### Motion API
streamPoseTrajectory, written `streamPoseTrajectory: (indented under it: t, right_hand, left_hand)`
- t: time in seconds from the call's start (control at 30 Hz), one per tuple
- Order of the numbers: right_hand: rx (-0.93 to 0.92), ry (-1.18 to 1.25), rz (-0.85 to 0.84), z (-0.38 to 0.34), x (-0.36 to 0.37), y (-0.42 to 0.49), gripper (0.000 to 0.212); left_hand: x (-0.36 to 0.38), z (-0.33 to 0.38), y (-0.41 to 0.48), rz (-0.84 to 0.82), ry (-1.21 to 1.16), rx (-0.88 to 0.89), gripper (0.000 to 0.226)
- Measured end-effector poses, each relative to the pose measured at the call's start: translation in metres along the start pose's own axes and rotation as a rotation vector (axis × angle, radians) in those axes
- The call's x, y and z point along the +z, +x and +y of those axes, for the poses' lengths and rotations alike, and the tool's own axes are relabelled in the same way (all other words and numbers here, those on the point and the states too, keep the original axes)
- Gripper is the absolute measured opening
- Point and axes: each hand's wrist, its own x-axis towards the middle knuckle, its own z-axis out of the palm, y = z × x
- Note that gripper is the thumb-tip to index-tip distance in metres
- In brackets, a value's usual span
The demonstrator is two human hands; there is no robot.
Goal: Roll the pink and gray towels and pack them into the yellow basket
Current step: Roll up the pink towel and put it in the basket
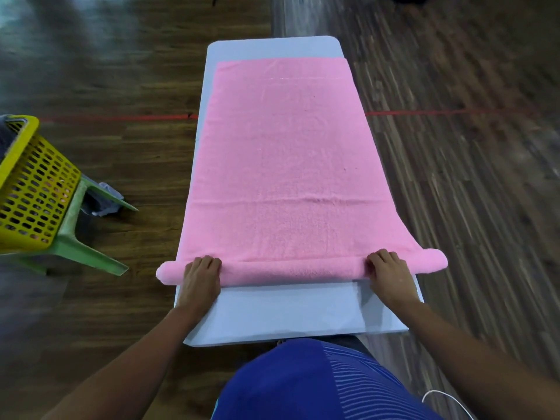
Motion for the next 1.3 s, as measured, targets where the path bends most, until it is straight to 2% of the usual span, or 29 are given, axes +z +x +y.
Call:
streamPoseTrajectory:
  t: [0.07,0.13,0.27,0.37,0.4,0.47,0.53,0.6,0.67,0.7,0.77,0.87,0.9,1.07,1.13,1.23,1.3]
  right_hand:
    - [-0.018,0.007,-0.038,0.000,0.004,-0.008,0.048]
    - [-0.033,0.003,-0.048,0.001,0.006,-0.012,0.054]
    - [0.026,-0.012,-0.037,0.000,0.001,-0.001,0.031]
    - [0.040,-0.124,-0.206,-0.004,-0.016,0.010,0.022]
    - [0.043,-0.150,-0.267,-0.005,-0.021,0.013,0.025]
    - [0.077,-0.156,-0.365,-0.006,-0.025,0.017,0.030]
    - [0.107,-0.133,-0.298,-0.005,-0.021,0.019,0.026]
    - [0.108,-0.098,-0.104,-0.003,-0.014,0.017,0.020]
    - [0.062,-0.050,0.017,0.001,-0.007,0.015,0.012]
    - [0.029,-0.024,0.018,0.002,-0.006,0.012,0.014]
    - [-0.015,-0.002,-0.009,0.004,-0.001,0.004,0.029]
    - [-0.026,0.001,-0.077,0.006,0.006,-0.009,0.055]
    - [-0.022,-0.013,-0.091,0.007,0.007,-0.012,0.057]
    - [0.047,-0.053,-0.017,-0.001,0.003,-0.003,0.028]
    - [0.054,-0.111,-0.082,-0.004,-0.007,0.002,0.017]
    - [0.070,-0.178,-0.308,-0.007,-0.019,0.010,0.027]
    - [0.101,-0.161,-0.360,-0.007,-0.020,0.015,0.027]
  left_hand:
    - [0.004,-0.001,-0.007,-0.059,0.001,0.006,0.040]
    - [0.007,-0.004,-0.013,-0.116,0.052,0.043,0.053]
    - [0.000,-0.004,-0.011,-0.085,0.017,0.018,0.031]
    - [-0.011,-0.001,-0.008,-0.105,0.023,0.030,0.006]
    - [-0.012,-0.001,-0.006,-0.141,0.033,0.022,0.004]
    - [-0.014,0.001,-0.002,-0.239,0.069,-0.035,0.017]
    - [-0.012,-0.001,-0.002,-0.236,0.052,-0.080,0.016]
    - [-0.006,-0.003,-0.004,-0.080,0.032,-0.058,0.003]
    - [0.002,-0.005,-0.008,0.046,0.061,-0.051,0.012]
    - [0.005,-0.003,-0.010,0.073,0.059,-0.034,0.011]
    - [0.010,0.000,-0.018,0.070,0.047,0.018,0.022]
    - [0.014,-0.002,-0.030,-0.031,0.050,0.081,0.044]
    - [0.013,-0.003,-0.031,-0.054,0.054,0.096,0.048]
    - [0.003,-0.005,-0.018,-0.071,0.030,0.061,0.028]
    - [-0.004,-0.003,-0.013,-0.124,0.048,0.044,0.018]
    - [-0.011,-0.003,-0.007,-0.245,0.054,-0.012,0.021]
    - [-0.009,-0.006,-0.003,-0.231,0.039,-0.024,0.017]
